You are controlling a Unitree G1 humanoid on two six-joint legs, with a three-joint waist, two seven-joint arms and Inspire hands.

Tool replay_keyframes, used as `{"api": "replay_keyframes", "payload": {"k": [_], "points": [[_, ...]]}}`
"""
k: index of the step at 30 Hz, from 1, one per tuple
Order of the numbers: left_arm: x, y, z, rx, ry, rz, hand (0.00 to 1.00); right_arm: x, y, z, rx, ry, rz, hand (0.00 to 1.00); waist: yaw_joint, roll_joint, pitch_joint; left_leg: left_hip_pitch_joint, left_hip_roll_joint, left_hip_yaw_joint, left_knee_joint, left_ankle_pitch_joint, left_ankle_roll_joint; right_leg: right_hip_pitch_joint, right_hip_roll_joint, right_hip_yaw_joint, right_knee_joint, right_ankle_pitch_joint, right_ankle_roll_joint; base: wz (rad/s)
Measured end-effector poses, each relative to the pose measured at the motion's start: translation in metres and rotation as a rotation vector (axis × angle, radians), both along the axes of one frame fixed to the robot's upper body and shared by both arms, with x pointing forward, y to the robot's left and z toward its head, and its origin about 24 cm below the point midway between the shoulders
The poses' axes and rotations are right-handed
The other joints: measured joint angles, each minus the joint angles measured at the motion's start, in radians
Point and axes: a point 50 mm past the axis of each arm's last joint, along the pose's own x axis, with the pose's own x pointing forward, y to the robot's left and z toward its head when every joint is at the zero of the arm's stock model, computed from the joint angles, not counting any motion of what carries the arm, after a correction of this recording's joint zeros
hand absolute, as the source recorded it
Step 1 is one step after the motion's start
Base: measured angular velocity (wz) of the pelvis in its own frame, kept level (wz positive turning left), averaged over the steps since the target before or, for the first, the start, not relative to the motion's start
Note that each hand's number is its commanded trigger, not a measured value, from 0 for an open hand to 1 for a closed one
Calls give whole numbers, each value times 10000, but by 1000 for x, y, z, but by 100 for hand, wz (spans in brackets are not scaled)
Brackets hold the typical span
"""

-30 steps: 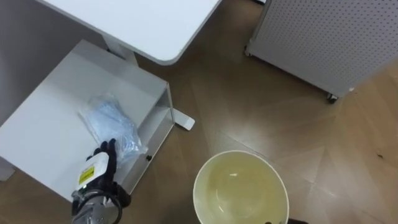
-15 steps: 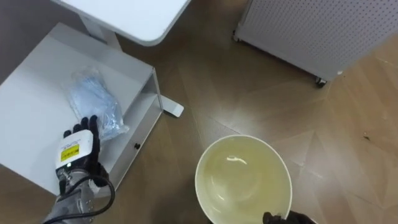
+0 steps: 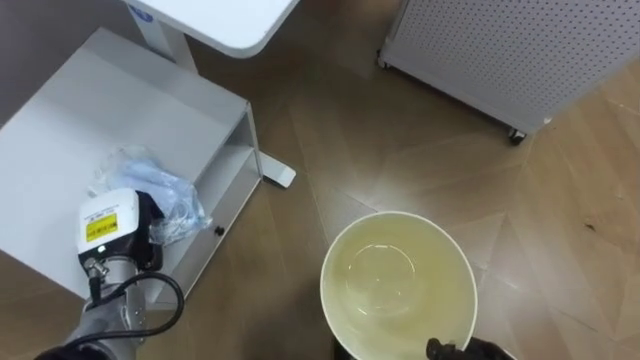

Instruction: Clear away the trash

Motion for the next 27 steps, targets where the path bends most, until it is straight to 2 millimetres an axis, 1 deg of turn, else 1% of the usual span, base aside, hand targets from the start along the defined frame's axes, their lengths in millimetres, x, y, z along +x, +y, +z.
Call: {"api": "replay_keyframes", "payload": {"k": [3, 10, 13, 14, 15, 19, 22, 23, 26, 27], "points": [[0, -2, -2, -27, 58, 21, 100, 0, 0, 0, -11, 23, -5, 100, 39, 0, 0, 86, -7, 9, -115, 4, -3, 55, -1, 14, -71, 3, 1, 0], [-3, -1, -6, -59, 302, 75, 100, -2, 0, -1, -31, 87, 31, 100, 48, 2, -1, 343, 5, 103, -327, 8, -12, 296, -10, -30, -179, 2, -10, 0], [-6, 0, -9, -113, 446, 79, 100, -2, 2, -2, -37, 123, 79, 100, 57, 1, 0, 510, 7, 120, -450, 11, -11, 444, -9, -29, -329, -8, 4, 0], [-9, 0, -13, -189, 591, 114, 100, -3, 3, -3, -19, 175, 56, 100, 47, 0, 0, 643, 1, 120, -516, 12, -12, 557, -21, -24, -380, -9, 6, 0], [-11, -2, -17, -492, 670, 222, 100, -4, 5, -4, 5, 213, 38, 100, 47, 1, 1, 790, -8, 136, -614, 16, -14, 684, -24, -15, -454, -14, 14, 0], [-12, -11, -22, -1557, 565, 400, 100, -7, 7, -8, -169, 389, 13, 100, 148, 3, 4, 1123, 20, 227, -848, 25, -24, 1000, 9, -5, -680, -6, 34, -2], [-11, -22, -25, -2521, 314, 318, 100, -8, 10, -10, -336, 378, 62, 100, 297, 22, 15, 1438, 50, 241, -1034, 24, -26, 1304, 16, -50, -871, -3, 40, -3], [-11, -28, -26, -3079, 123, 320, 100, -7, 13, -10, -371, 335, 65, 100, 357, 23, 16, 1574, 42, 241, -1127, 25, -29, 1421, -2, -91, -934, -5, 40, 0], [-18, -38, -35, -4261, -81, 362, 100, -2, 20, -10, -579, 263, 285, 100, 446, 19, 14, 1935, 37, 291, -1388, 45, -55, 1712, -11, -59, -1033, -13, 51, -3], [-21, -45, -39, -4718, -99, 352, 100, -2, 21, -10, -719, 234, 429, 100, 552, 18, 12, 2080, 23, 357, -1480, 45, -55, 1790, -10, 4, -1041, -38, 81, -6]]}}
